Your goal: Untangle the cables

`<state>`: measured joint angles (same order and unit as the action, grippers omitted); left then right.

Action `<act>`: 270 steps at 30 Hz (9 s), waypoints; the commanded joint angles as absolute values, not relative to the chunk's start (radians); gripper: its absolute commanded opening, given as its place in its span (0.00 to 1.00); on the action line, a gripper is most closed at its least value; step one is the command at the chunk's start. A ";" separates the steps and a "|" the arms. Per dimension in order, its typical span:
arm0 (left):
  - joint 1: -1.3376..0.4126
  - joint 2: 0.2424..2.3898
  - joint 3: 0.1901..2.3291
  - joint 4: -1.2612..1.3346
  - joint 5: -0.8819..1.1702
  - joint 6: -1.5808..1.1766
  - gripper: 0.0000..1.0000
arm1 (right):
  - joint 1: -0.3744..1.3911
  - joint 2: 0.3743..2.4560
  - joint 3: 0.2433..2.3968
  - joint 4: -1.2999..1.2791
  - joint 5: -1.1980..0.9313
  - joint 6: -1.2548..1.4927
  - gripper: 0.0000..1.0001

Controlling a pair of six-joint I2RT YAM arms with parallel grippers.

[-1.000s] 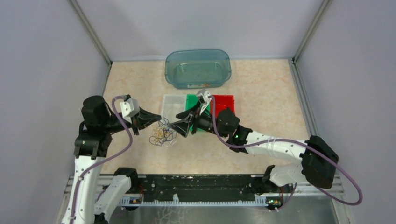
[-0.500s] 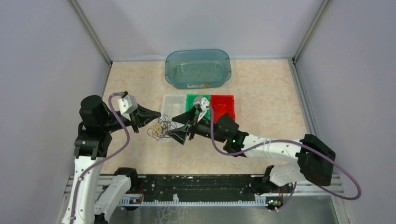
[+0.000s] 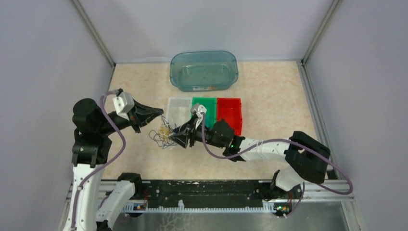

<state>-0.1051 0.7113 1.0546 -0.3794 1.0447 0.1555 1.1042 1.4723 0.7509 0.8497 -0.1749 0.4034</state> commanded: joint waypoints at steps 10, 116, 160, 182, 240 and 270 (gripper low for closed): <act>-0.109 0.734 1.231 -0.215 0.987 0.019 0.00 | 1.111 1.409 0.557 0.847 -0.063 0.438 0.13; -0.120 0.763 1.011 -0.669 1.225 0.349 0.17 | 1.073 1.281 0.908 0.738 -0.318 0.434 0.00; -0.137 0.723 1.045 -0.393 1.167 0.052 0.00 | 1.066 1.498 0.905 1.061 -0.477 0.606 0.54; -0.137 0.716 1.143 -0.038 0.916 -0.061 0.00 | 1.111 1.680 0.741 1.076 -0.354 0.570 0.45; -0.135 0.773 1.251 0.074 0.937 -0.143 0.00 | 1.044 1.146 0.738 0.704 -0.213 0.292 0.78; -0.136 0.735 1.112 0.051 0.973 -0.295 0.00 | 1.044 1.418 1.016 0.787 -0.365 0.294 0.67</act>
<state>-0.1295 0.7475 1.1179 0.0658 0.9630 -0.2680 1.0504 1.4185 0.9615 0.7124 -0.3477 0.2790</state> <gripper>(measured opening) 0.009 0.684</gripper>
